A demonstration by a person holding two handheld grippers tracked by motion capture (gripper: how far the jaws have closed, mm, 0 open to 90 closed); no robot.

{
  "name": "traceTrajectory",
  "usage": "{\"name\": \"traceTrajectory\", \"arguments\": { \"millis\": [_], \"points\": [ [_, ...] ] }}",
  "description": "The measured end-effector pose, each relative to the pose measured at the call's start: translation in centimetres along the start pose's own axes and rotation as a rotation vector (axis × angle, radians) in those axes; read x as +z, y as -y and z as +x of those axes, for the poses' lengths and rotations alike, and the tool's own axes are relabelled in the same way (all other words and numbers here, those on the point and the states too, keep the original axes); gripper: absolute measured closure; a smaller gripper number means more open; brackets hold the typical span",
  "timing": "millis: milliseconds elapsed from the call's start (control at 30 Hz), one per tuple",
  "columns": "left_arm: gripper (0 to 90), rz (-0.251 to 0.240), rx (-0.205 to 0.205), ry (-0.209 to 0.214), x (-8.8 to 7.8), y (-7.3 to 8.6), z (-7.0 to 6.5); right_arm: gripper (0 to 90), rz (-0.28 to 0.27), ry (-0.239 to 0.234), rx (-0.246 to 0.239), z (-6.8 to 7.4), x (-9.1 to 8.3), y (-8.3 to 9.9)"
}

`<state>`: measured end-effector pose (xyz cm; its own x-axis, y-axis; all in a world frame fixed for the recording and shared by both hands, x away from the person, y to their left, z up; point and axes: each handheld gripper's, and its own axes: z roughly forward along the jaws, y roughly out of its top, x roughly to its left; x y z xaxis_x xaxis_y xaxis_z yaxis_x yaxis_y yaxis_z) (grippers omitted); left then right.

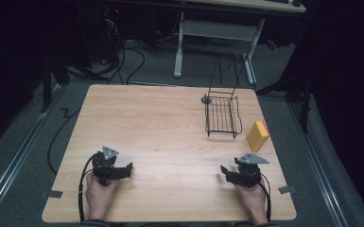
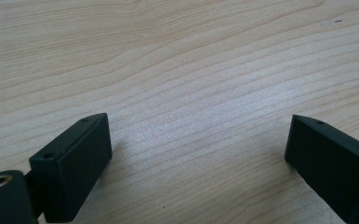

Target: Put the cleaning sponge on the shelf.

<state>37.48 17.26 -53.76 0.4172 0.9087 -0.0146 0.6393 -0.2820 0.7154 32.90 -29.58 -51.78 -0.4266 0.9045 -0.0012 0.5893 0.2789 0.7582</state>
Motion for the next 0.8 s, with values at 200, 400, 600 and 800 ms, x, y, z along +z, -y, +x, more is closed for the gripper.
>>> {"name": "traceTrajectory", "arguments": {
  "millis": [200,400,600,800],
  "points": [
    [7.6,0.000,0.000,0.000,0.0,0.0,0.0,31.9,-0.026,-0.008,0.011,-0.1,-1.2,0.2],
    [7.6,0.000,0.000,0.000,0.0,0.0,0.0,32.3,-0.046,-0.007,0.045,-0.5,-2.6,0.9],
    [7.6,0.000,0.000,0.000,0.0,0.0,0.0,32.9,-0.068,0.017,0.069,-1.4,-4.0,1.8],
    [7.7,0.000,0.000,0.000,0.0,0.0,0.0,33.6,-0.077,0.063,0.108,-2.5,-5.3,2.7]
  ]
}}
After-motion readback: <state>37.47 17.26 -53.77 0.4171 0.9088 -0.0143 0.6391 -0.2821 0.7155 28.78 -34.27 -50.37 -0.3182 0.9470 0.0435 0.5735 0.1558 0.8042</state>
